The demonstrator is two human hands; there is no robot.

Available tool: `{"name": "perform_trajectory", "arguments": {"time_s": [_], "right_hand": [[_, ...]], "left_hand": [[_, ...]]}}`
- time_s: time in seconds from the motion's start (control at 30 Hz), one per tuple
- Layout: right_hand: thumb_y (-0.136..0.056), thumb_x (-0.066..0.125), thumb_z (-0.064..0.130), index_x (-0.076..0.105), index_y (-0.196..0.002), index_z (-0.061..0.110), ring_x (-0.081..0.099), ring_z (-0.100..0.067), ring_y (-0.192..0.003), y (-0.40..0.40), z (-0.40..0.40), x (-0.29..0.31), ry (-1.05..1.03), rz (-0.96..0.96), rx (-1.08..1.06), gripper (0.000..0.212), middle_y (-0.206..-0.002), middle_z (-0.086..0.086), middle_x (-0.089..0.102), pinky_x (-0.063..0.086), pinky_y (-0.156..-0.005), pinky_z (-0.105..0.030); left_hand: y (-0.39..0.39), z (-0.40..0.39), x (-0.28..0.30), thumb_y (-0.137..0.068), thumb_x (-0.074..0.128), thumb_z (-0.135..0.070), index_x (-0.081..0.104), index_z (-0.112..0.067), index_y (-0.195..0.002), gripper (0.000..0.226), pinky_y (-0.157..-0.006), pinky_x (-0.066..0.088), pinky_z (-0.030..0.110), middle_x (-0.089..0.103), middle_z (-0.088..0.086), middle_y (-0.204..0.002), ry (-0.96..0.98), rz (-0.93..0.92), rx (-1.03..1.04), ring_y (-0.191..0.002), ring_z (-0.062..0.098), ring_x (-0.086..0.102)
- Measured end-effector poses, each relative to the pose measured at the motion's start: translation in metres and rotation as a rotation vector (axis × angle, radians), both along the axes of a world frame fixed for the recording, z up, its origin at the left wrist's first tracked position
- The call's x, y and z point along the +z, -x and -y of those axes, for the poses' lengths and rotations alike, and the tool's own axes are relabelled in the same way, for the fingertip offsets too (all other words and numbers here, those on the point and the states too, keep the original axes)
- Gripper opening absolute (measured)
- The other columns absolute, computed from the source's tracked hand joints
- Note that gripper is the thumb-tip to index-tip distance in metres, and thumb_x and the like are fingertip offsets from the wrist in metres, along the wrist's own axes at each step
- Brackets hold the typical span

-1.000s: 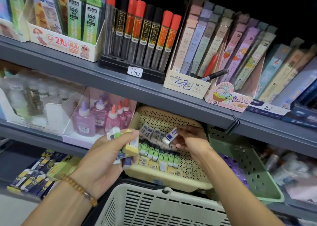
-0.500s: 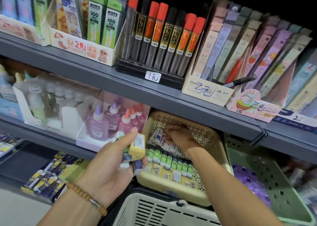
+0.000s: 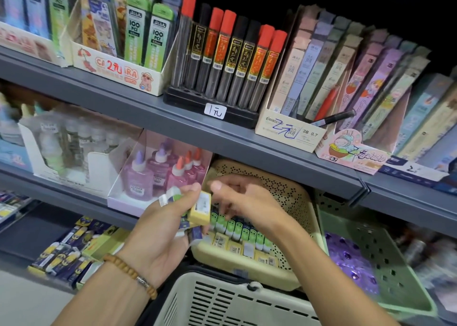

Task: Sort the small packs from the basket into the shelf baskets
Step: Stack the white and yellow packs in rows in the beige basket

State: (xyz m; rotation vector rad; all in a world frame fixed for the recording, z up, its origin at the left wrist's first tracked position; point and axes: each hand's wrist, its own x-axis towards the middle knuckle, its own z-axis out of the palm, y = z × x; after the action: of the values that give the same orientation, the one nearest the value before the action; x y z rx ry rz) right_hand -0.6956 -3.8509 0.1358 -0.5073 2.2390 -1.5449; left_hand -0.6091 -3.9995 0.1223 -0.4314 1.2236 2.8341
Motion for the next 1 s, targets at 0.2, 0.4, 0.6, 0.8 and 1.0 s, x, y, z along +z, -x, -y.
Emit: {"name": "perform_trajectory", "arguments": {"time_s": [0.2,0.4,0.6,0.8,1.0], "right_hand": [[-0.083,0.073,0.005,0.064,-0.117,0.003,0.058,-0.025,-0.071,-0.024,0.001,0.012,0.122,0.09,0.122,0.035,-0.091,-0.015,0.068,0.048,-0.055,-0.022],[-0.092,0.064,0.01,0.068,-0.104,0.008,0.057,-0.011,-0.056,-0.013,-0.028,0.011,0.186,0.187,-0.176,0.012,-0.072,-0.006,0.068,0.049,-0.053,-0.02],[-0.093,0.063,0.009,0.07,-0.099,0.011,0.057,-0.013,-0.056,-0.008,-0.077,-0.006,-0.139,0.126,-0.351,0.009,-0.065,-0.006,0.066,0.049,-0.054,-0.022],[-0.095,0.058,0.012,0.062,-0.099,0.016,0.061,-0.011,-0.064,-0.001,-0.063,-0.015,-0.38,0.128,-0.186,0.007,-0.076,-0.005,0.066,0.053,-0.061,-0.023],[-0.098,0.052,0.012,0.06,-0.094,0.015,0.059,-0.007,-0.062,-0.006,-0.096,-0.013,-0.545,0.086,-0.119,0.01,-0.071,0.003,0.057,0.052,-0.064,-0.024]], "left_hand": [[-0.005,-0.006,0.005,-0.088,0.059,-0.004,0.06,-0.006,-0.107,0.019,-0.057,0.051,0.032,0.07,0.018,-0.095,0.0,0.02,0.0,-0.067,0.023,0.063],[-0.007,-0.014,0.006,-0.085,0.051,0.011,0.061,0.006,-0.106,0.023,-0.05,0.054,0.027,0.074,0.014,-0.094,0.013,0.014,-0.004,-0.063,0.018,0.068],[-0.005,-0.011,0.002,-0.084,0.062,0.0,0.066,0.005,-0.096,0.014,-0.066,0.056,0.032,0.072,0.023,-0.087,0.074,0.038,0.0,-0.077,0.028,0.066],[-0.007,-0.004,0.003,-0.074,0.068,-0.007,0.072,0.001,-0.082,0.012,-0.052,0.055,0.026,0.072,0.024,-0.088,0.128,0.066,0.013,-0.075,0.027,0.063],[-0.008,-0.012,0.004,-0.076,0.067,-0.008,0.069,0.002,-0.096,0.022,-0.051,0.054,0.021,0.073,0.02,-0.086,0.123,0.041,-0.03,-0.063,0.016,0.068]]}}
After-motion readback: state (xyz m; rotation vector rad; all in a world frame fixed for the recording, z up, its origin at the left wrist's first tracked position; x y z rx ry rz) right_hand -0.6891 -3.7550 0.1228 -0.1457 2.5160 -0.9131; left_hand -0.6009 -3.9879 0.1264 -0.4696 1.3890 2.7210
